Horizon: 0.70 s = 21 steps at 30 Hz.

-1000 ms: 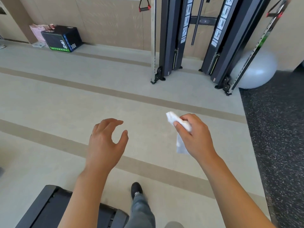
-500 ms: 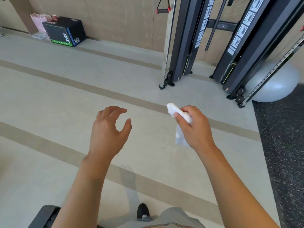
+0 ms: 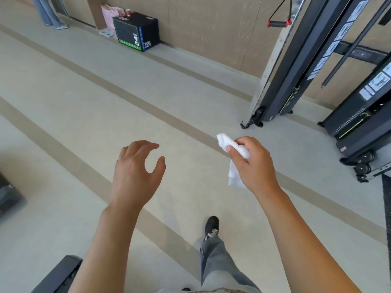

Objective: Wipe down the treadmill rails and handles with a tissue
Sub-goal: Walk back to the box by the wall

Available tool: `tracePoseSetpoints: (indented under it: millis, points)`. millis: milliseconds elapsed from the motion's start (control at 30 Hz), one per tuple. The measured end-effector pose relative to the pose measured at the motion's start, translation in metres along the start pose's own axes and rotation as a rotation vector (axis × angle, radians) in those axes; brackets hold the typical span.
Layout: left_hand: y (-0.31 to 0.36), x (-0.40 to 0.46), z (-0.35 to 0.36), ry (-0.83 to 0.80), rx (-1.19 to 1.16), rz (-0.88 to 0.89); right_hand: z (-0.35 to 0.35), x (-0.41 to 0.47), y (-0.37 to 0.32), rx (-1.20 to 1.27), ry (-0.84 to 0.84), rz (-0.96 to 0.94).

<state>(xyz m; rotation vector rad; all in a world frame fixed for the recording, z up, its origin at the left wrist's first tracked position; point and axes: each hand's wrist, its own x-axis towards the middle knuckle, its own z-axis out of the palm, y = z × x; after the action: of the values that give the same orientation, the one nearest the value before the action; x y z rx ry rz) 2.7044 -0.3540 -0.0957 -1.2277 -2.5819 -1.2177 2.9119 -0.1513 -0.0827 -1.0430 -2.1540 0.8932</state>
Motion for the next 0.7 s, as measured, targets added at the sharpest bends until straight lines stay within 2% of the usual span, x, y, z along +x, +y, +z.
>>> tracePoseSetpoints:
  millis: [433,700]
  points:
    - [-0.004,0.187,0.081,0.060,0.081,-0.121,0.048,0.250,0.034,0.054,-0.131,-0.094]
    - [0.000,0.271,0.115,0.081,0.125,-0.131,0.070,0.351,0.042,0.117,-0.172,-0.141]
